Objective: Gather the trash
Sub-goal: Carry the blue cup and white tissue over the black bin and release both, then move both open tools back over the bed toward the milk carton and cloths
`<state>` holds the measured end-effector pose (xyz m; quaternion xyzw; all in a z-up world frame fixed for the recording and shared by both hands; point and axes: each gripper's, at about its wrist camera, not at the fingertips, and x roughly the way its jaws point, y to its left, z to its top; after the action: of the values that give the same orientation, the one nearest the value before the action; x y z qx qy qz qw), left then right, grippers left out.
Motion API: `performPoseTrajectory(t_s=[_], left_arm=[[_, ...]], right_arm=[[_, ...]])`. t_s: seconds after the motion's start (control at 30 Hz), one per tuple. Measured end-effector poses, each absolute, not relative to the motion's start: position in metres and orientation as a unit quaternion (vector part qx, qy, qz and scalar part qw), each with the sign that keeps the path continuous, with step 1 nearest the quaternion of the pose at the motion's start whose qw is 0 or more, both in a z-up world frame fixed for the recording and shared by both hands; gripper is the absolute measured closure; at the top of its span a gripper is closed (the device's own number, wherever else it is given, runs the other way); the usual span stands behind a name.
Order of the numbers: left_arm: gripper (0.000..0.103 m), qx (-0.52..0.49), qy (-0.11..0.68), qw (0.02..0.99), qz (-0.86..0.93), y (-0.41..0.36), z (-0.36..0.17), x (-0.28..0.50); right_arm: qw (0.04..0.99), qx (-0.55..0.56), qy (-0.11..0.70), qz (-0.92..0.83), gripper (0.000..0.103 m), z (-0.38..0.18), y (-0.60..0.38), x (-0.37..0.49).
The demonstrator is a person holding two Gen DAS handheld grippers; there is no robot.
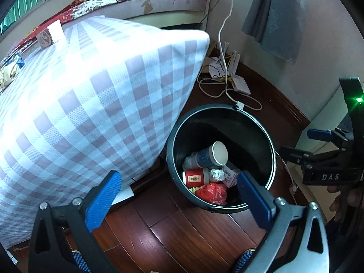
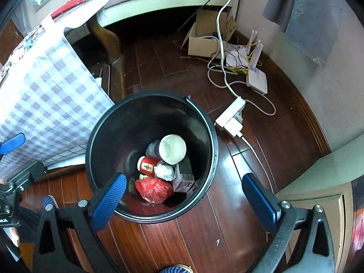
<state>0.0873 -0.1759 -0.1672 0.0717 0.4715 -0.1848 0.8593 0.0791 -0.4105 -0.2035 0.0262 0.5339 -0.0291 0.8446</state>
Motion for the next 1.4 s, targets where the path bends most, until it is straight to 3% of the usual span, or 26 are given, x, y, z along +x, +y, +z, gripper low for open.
performPoseTrajectory(t_s=[0.8,1.4], left_arm=[[0.001,0.058,0.432,0.881,-0.183,-0.153,-0.121,0.071],[0.001,0.013,0.383,0.915,-0.128,-0.086,-0.075,0.08]], right_arm=[[0.875,0.004,0.484,-0.024,0.001,-0.14,-0.377,0.058],[0.899,-0.034,0.436,0.023,0.001,-0.089,-0.315,0.078]])
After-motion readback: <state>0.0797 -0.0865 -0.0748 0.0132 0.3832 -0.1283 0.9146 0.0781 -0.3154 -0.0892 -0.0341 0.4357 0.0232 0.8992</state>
